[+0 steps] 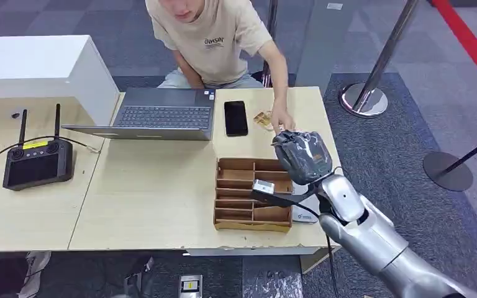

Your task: Pass the card to the sensor for recognition and then transmit it.

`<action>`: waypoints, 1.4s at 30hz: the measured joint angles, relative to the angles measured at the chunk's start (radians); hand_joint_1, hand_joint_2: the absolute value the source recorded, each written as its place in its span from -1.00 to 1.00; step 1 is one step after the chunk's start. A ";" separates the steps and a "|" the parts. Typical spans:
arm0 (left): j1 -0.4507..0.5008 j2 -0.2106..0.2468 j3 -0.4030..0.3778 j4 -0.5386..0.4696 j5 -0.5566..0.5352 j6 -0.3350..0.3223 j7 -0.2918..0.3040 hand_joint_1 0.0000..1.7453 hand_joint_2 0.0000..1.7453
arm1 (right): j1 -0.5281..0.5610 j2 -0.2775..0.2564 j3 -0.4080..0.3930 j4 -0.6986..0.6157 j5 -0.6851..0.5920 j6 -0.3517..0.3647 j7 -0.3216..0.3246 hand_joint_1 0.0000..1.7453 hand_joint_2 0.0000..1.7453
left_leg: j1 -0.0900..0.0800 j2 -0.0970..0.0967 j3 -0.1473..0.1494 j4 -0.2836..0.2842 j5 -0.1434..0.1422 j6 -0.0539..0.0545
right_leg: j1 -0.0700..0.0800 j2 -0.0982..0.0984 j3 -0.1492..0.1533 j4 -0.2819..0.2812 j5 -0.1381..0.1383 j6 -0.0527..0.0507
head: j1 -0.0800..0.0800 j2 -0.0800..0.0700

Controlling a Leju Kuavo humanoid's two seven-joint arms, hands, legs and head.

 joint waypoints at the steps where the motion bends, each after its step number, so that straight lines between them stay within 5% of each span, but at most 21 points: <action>1: 0.000 0.000 0.000 0.000 0.000 0.000 0.000 -1.00 -1.00 | 0.000 0.000 0.000 0.000 -0.001 0.000 0.000 1.00 1.00 | 0.000 0.000 0.000 0.000 0.000 0.000 | 0.000 0.000 0.000 0.000 0.000 0.000 | 0.000 0.000; 13: -0.001 0.000 -0.016 0.000 0.000 0.000 0.000 -1.00 -1.00 | -0.002 0.006 0.000 0.000 -0.011 0.008 -0.009 1.00 1.00 | 0.000 0.000 0.000 0.000 0.000 0.000 | 0.000 0.000 0.000 0.000 0.000 0.000 | 0.000 0.000; 19: -0.001 0.000 -0.023 0.000 0.010 0.002 -0.001 -1.00 -1.00 | -0.017 0.004 -0.010 0.049 -0.123 0.012 -0.011 1.00 1.00 | 0.000 0.000 0.000 0.000 0.000 0.000 | 0.000 0.000 0.000 0.000 0.000 0.000 | 0.000 0.000; 27: 0.000 0.000 -0.025 0.000 0.023 -0.012 -0.006 -1.00 -1.00 | 0.029 0.005 -0.096 0.177 -0.466 -0.087 -0.145 1.00 1.00 | 0.000 -0.001 0.000 0.000 0.000 0.000 | 0.000 0.000 0.000 0.000 0.000 0.000 | 0.000 0.000; 42: 0.006 0.002 -0.038 0.000 0.047 -0.018 -0.031 -1.00 -1.00 | 0.138 0.044 -0.259 0.391 -0.781 -0.123 -0.335 1.00 1.00 | 0.000 0.000 0.000 0.000 0.000 0.000 | 0.000 0.000 0.000 0.000 0.000 0.000 | 0.000 0.000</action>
